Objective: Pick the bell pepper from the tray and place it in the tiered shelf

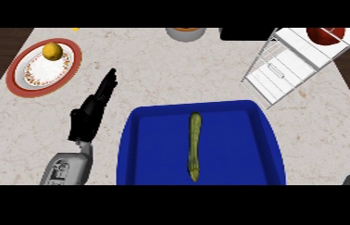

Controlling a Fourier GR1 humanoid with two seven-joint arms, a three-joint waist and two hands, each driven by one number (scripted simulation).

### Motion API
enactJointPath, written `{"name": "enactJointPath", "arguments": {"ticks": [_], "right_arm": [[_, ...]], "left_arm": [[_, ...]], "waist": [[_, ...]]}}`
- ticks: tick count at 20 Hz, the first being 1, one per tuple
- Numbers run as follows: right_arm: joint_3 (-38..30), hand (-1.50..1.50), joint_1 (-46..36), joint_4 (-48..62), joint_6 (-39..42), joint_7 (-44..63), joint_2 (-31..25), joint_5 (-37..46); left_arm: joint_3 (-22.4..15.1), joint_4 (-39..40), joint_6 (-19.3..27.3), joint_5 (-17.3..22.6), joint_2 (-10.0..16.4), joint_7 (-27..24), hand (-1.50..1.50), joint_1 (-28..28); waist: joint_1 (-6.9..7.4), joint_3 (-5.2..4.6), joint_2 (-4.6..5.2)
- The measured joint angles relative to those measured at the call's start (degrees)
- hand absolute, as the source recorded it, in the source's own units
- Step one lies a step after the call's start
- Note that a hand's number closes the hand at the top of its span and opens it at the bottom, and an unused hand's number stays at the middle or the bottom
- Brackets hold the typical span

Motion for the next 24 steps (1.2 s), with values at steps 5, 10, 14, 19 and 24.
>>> {"name": "enactJointPath", "arguments": {"ticks": [5,10,14,19,24], "right_arm": [[0.53,-1.5,-1.76,7.02,-4.46,-0.25,-2.75,5.73],[0.39,-1.5,-3.16,12.86,-8.77,1.32,-3.73,9.71],[-2.01,-1.5,-3.3,15.68,-7.24,0.04,-4.65,7.67],[-4.66,-1.5,-5.1,18.3,-4.0,-0.43,-4.11,3.61],[-5.93,-1.5,-6.96,19.01,1.82,0.57,-5.67,0.3]], "left_arm": [[0.59,-0.34,-0.85,0.58,0.8,0.02,0.0,0.14],[0.04,-1.51,-0.74,0.27,0.52,-0.02,0.0,1.51],[-0.67,-0.49,0.29,-0.73,-0.47,-0.82,0.0,1.38],[-0.11,-0.27,0.18,-0.47,-0.24,-0.48,0.0,0.81],[0.25,-0.22,0.28,-0.18,-0.36,0.13,0.0,-0.02]], "waist": [[0.26,-0.03,0.12],[0.16,-0.01,0.07],[-0.11,0.02,0.04],[-0.15,0.02,-0.01],[-0.29,0.01,-0.06]]}}
